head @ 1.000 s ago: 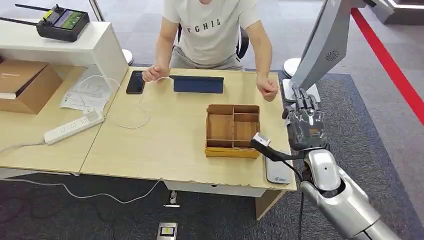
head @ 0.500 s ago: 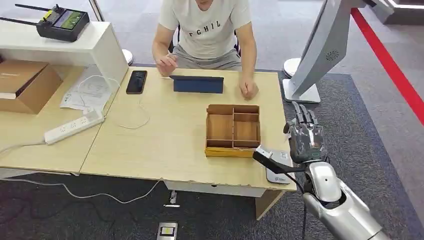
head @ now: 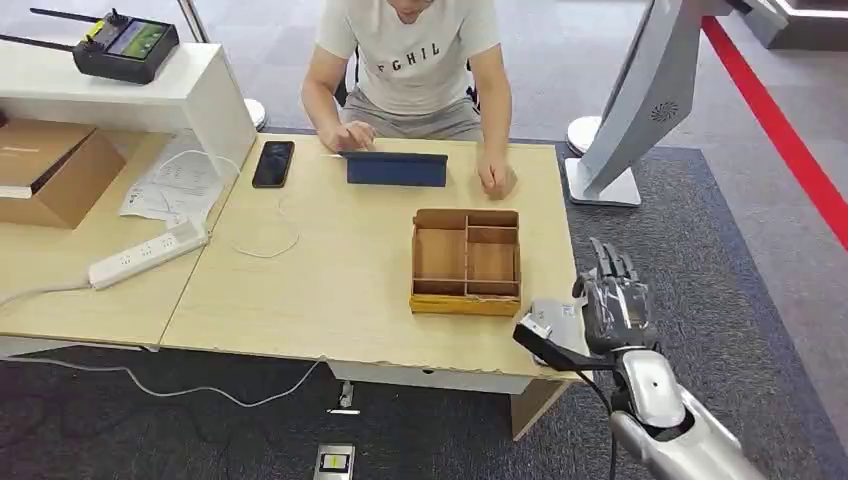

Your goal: Pass the card to the sensor for recognition and then transmit it.

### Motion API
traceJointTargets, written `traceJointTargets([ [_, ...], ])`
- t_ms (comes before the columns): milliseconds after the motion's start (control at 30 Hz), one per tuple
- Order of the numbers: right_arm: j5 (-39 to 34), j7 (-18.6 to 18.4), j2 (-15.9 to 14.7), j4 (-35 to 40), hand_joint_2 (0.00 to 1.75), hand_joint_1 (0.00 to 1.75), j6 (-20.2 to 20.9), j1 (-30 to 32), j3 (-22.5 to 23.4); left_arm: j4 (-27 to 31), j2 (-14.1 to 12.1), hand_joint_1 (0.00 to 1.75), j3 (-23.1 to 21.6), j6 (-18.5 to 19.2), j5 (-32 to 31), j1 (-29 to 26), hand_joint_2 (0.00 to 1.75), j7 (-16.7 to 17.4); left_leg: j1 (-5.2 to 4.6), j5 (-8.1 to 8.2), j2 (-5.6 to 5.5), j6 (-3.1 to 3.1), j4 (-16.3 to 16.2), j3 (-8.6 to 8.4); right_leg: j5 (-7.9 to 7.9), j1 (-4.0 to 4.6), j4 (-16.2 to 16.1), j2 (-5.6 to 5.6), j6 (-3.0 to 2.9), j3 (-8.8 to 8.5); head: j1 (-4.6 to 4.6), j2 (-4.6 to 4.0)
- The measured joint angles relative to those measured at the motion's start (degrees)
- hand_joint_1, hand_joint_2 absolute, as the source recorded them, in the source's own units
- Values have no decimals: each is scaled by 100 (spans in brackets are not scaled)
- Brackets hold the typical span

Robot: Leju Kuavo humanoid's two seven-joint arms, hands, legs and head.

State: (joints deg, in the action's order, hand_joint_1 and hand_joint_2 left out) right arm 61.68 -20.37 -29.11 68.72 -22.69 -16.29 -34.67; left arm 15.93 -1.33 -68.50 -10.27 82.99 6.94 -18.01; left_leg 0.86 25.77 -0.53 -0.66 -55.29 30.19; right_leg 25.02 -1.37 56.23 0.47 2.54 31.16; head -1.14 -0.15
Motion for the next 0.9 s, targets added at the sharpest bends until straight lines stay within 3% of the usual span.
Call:
traceJointTargets([
  [900,-258,114,356,-684,175,175,339,-355,-520,0,-33,0,-39,59,68,9,0,-15,0,0,-1,0,0,1,0,0,1,0,0,0,0,0],
])
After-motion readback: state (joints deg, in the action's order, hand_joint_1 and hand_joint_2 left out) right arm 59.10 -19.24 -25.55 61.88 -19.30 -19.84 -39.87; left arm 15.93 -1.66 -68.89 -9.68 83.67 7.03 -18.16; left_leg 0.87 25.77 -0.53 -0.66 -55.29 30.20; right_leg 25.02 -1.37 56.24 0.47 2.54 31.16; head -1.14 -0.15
